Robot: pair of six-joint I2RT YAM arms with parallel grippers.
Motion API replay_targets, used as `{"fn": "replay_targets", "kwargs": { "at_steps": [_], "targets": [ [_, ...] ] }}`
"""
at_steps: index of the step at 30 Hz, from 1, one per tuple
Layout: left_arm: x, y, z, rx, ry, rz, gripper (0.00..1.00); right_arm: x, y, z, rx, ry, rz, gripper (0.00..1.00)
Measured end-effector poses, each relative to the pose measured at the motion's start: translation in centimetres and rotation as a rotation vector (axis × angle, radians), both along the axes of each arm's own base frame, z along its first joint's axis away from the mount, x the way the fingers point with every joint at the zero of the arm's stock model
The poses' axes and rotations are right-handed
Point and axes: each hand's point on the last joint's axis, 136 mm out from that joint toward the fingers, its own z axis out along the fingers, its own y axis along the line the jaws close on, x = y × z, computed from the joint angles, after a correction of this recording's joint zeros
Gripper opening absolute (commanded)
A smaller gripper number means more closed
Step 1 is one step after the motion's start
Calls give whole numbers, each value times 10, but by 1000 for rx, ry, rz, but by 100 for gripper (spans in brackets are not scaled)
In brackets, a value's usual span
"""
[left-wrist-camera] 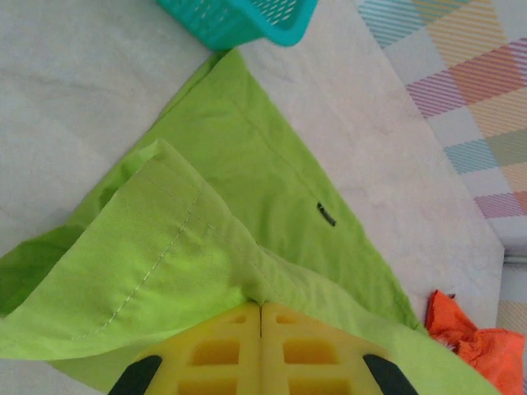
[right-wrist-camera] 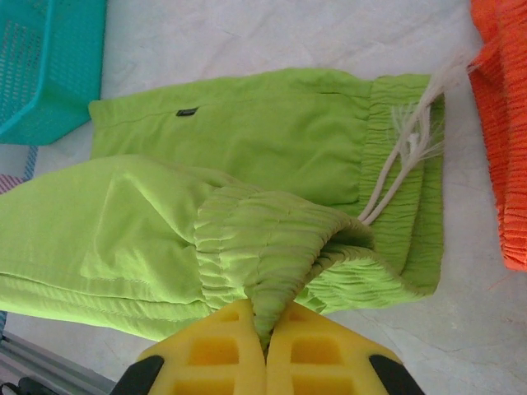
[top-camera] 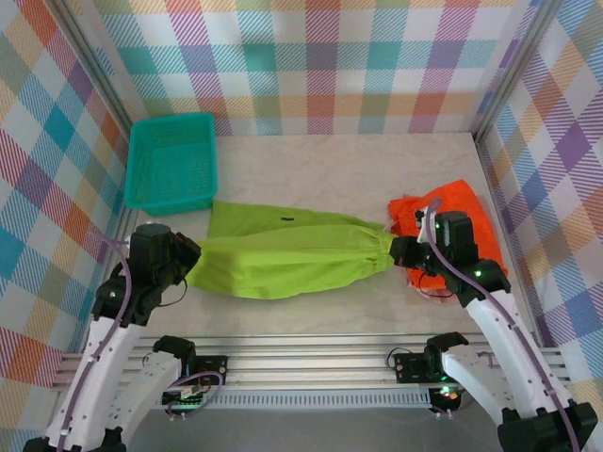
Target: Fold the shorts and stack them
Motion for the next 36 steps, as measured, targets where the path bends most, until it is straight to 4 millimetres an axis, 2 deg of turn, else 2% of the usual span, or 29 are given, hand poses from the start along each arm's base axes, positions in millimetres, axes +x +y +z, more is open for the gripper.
{"fn": "replay_targets", "kwargs": {
  "at_steps": [2,5,8,10,11,13,16,17,19,22,23,25,27,29,32,34,36],
  "targets": [
    [15,-3,10,15,6,-4,0,8,-2,-3,-12,40,-28,0],
    [41,-5,11,48,30,-2,0,24,-4,-3,-32,77,-68,0],
    [66,-7,-6,91,96,0,0,43,-3,-4,-51,110,-98,0],
    [80,-9,-18,112,137,3,0,56,-3,-8,-59,142,-116,4],
    [87,-9,-22,123,156,2,4,63,-2,-13,-66,161,-124,6],
    [101,-11,-31,148,186,0,18,74,-1,-22,-75,196,-139,11],
    [126,-13,-38,187,216,-2,59,94,-3,-36,-79,255,-170,39],
    [137,-14,-39,203,224,-6,66,103,-5,-40,-80,272,-184,46],
    [156,-16,-37,218,230,-15,73,122,-11,-41,-74,297,-212,53],
    [175,-22,-20,217,187,-45,91,147,-19,-30,-30,292,-242,67],
    [175,-24,-10,205,159,-53,100,150,-19,-24,-7,281,-240,74],
    [166,-28,8,170,105,-73,100,149,-16,-12,43,256,-225,78],
    [146,-31,25,126,38,-90,100,143,1,0,88,230,-169,79],
    [123,-34,31,78,-12,-107,100,131,30,7,117,220,-76,79],
    [107,-42,6,26,-2,-130,100,113,71,0,141,240,53,80],
    [105,-53,-27,2,51,-152,100,99,90,-16,146,282,114,80],
    [105,-64,-70,-7,134,-175,100,90,95,-38,139,338,130,80]
  ]
}}
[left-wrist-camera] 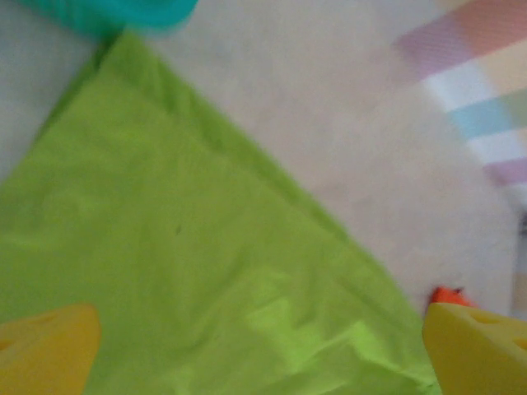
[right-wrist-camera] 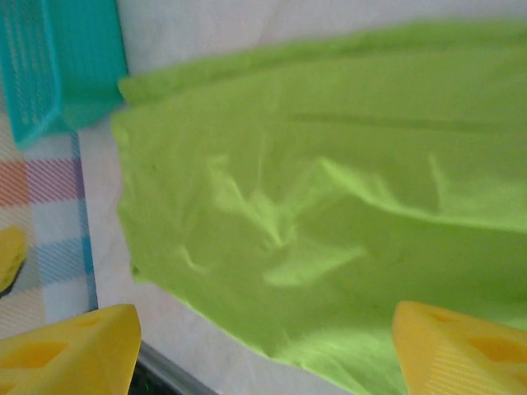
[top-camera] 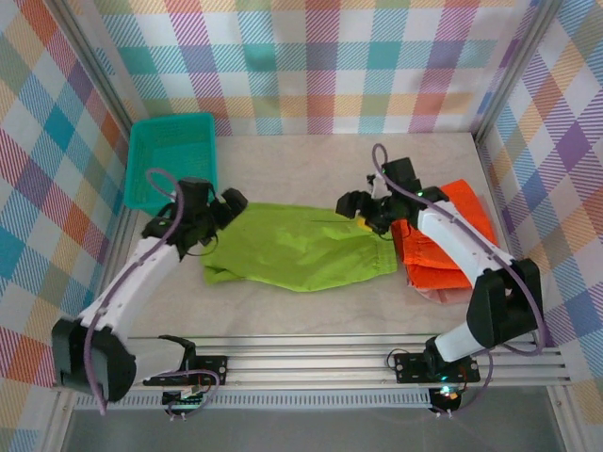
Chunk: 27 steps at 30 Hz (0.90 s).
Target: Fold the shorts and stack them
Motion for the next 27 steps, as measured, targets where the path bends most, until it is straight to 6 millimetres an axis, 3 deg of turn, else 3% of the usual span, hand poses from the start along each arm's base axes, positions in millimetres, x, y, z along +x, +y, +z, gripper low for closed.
{"fn": "replay_targets", "kwargs": {
  "at_steps": [2,5,10,14,18,23,26,27],
  "targets": [
    [-6,-7,-47,11,97,-15,100,-6,-2,-26,-17,65,-5,80],
    [-15,-14,-86,24,172,-26,100,-13,-7,-59,-48,145,-11,80],
    [-19,-15,-110,42,185,-17,100,-22,-11,-96,-87,236,-13,80],
    [-37,4,-130,105,238,37,100,-29,-12,-105,-86,247,-12,80],
    [-59,26,-134,169,264,96,100,-46,-4,-108,-71,250,15,80],
    [-94,52,-135,223,300,153,100,-85,19,-104,-41,265,94,81],
    [-101,58,-112,218,261,165,100,-96,24,-87,-21,243,117,84],
    [-99,57,-100,206,231,161,100,-94,22,-79,-21,221,113,89]
  ]
}}
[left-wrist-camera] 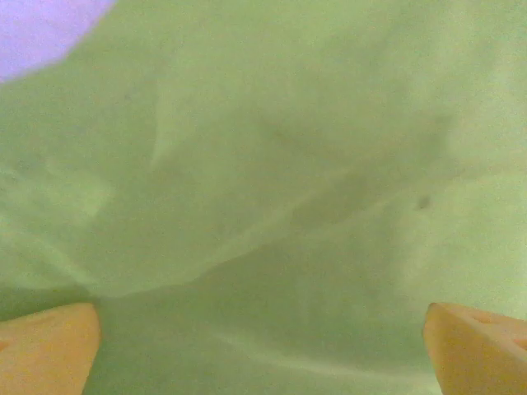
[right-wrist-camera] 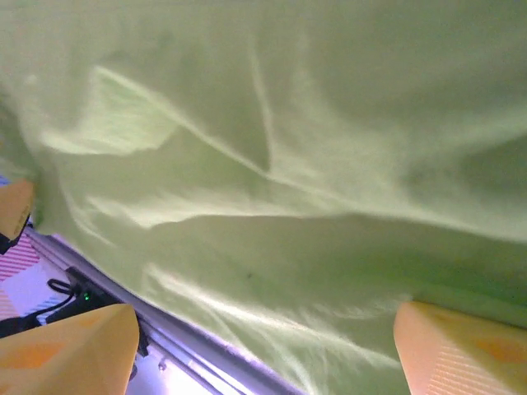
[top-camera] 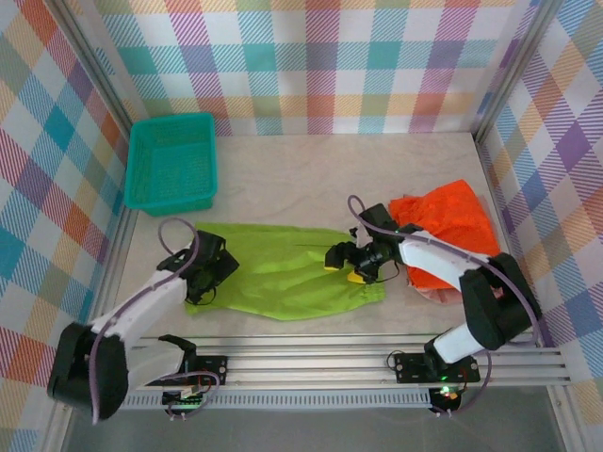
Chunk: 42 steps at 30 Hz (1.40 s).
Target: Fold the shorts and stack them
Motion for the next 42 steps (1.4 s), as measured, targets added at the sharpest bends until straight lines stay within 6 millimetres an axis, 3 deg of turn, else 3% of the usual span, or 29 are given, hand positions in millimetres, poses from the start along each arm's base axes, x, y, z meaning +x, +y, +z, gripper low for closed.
{"fn": "replay_targets", "kwargs": {
  "at_steps": [5,7,9,11,17,20,27,31,33,38,40,42],
  "targets": [
    [33,-23,95,-131,-255,-60,100,33,-5,61,35,-187,-34,91],
    [44,-36,112,-187,-300,-94,100,52,-11,75,46,-236,-69,91],
    [50,-47,108,-225,-290,-123,100,67,-18,74,44,-246,-101,91],
    [56,-57,91,-251,-252,-143,100,80,-25,58,24,-215,-128,91],
    [39,-58,-3,-234,-40,-128,100,93,-40,-12,-56,-59,-154,90],
    [26,-50,-33,-204,7,-109,100,98,-42,-27,-50,-25,-164,89],
    [45,-44,-28,-177,-106,-87,100,115,-37,-22,3,-80,-166,89],
    [43,-43,-20,-154,-83,-108,100,113,-37,-9,26,-136,-161,90],
    [43,-44,-6,-149,-86,-125,100,107,-42,11,23,-198,-150,91],
    [63,-63,67,-213,-233,-191,100,94,-66,88,-44,-453,-149,95],
    [64,-70,78,-235,-264,-213,100,87,-77,94,-101,-484,-147,95],
    [61,-76,72,-247,-250,-226,100,81,-86,82,-162,-458,-141,95]
  ]
}}
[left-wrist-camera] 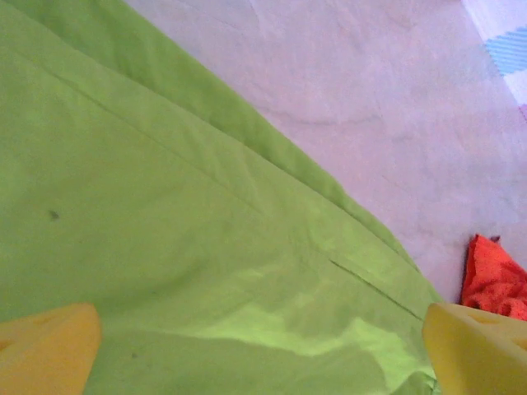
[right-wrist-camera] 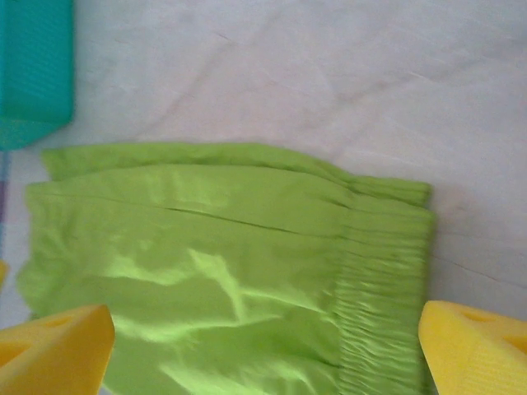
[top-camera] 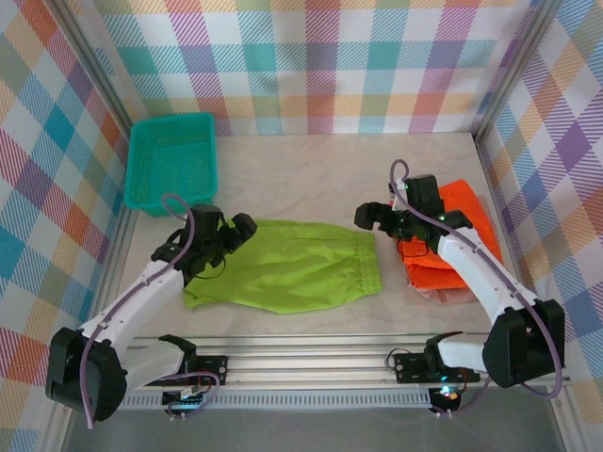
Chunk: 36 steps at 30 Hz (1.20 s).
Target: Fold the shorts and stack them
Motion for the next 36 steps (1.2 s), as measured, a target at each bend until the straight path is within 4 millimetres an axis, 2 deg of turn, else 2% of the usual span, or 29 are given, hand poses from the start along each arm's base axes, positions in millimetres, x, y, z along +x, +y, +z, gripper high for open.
{"fn": "replay_targets", "kwargs": {
  "at_steps": [3,5,8,10,16,24,27,29,33,36],
  "targets": [
    [-10,-4,-30,8,73,-16,100,-14,-12,-38,-83,109,-9,94],
    [-20,-3,-58,27,140,-14,100,-26,-17,-63,-120,195,-9,92],
    [-34,0,-93,55,222,-12,100,-38,-19,-87,-143,277,-2,90],
    [-37,2,-105,68,243,-6,100,-42,-17,-95,-144,300,9,89],
    [-19,-3,-99,37,167,9,100,-44,0,-112,-114,340,57,83],
    [-17,-4,-98,34,147,13,100,-47,5,-138,-106,429,69,72],
    [-17,-4,-98,35,146,13,100,-46,9,-139,-103,428,72,57],
    [-17,-4,-97,35,145,13,100,-48,13,-142,-110,435,84,40],
    [-19,-2,-96,36,139,16,100,-45,22,-139,-111,419,108,15],
    [-24,2,-95,48,148,22,100,-37,25,-134,-129,389,124,4]
  ]
}}
